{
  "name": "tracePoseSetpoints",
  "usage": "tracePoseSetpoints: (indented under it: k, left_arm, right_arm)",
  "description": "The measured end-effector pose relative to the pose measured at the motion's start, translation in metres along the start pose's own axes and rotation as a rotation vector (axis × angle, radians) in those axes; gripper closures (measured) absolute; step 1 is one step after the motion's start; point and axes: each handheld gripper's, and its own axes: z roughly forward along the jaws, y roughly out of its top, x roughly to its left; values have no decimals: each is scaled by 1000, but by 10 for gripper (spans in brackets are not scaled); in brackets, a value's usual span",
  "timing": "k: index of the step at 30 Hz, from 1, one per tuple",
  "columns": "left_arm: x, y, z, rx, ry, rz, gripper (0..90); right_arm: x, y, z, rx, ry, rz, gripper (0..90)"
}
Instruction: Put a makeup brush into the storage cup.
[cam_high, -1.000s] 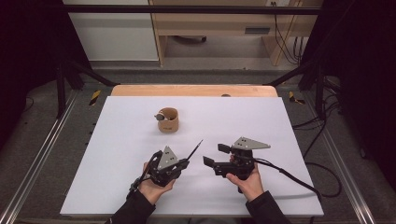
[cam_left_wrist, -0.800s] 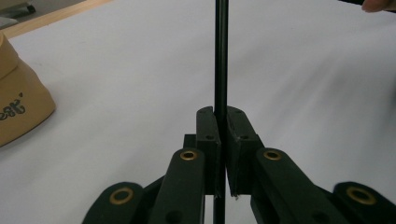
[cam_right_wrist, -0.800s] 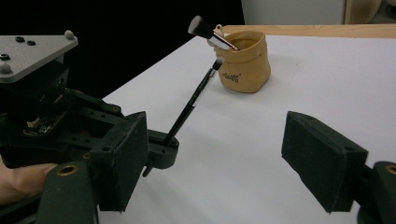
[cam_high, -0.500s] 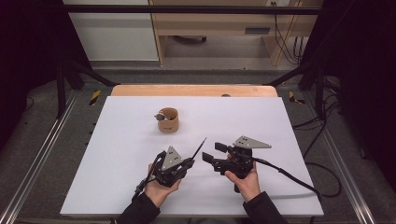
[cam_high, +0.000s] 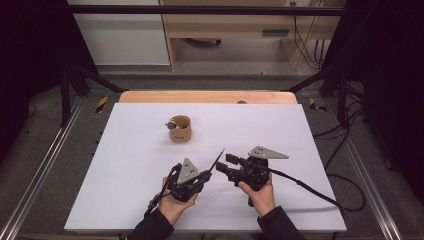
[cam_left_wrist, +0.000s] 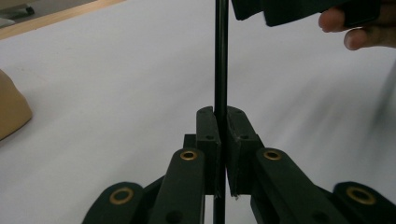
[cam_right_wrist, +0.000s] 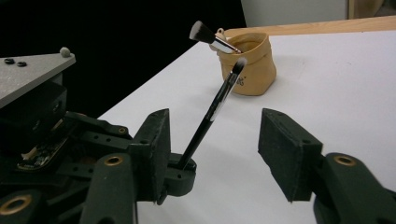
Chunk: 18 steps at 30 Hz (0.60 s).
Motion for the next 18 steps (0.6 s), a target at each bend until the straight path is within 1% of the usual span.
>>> tracePoseSetpoints:
  k: [3, 6, 14, 15, 18]
  left_arm:
    - [-2, 0, 0, -1, -3, 5, 848]
    - [-3, 0, 0, -2, -5, 9, 848]
    - [-7, -1, 0, -6, -11, 19, 848]
    - [-7, -1, 0, -6, -13, 20, 848]
    - [-9, -1, 1, -9, -16, 22, 848]
  right_arm:
    - [0, -1, 0, -5, -8, -3, 507]
    - [0, -1, 0, -6, -4, 3, 554]
    - [0, 0, -2, -7, 21, 22, 668]
    - [-1, 0, -2, -4, 25, 33, 685]
    - [-2, 0, -2, -3, 35, 39, 736]
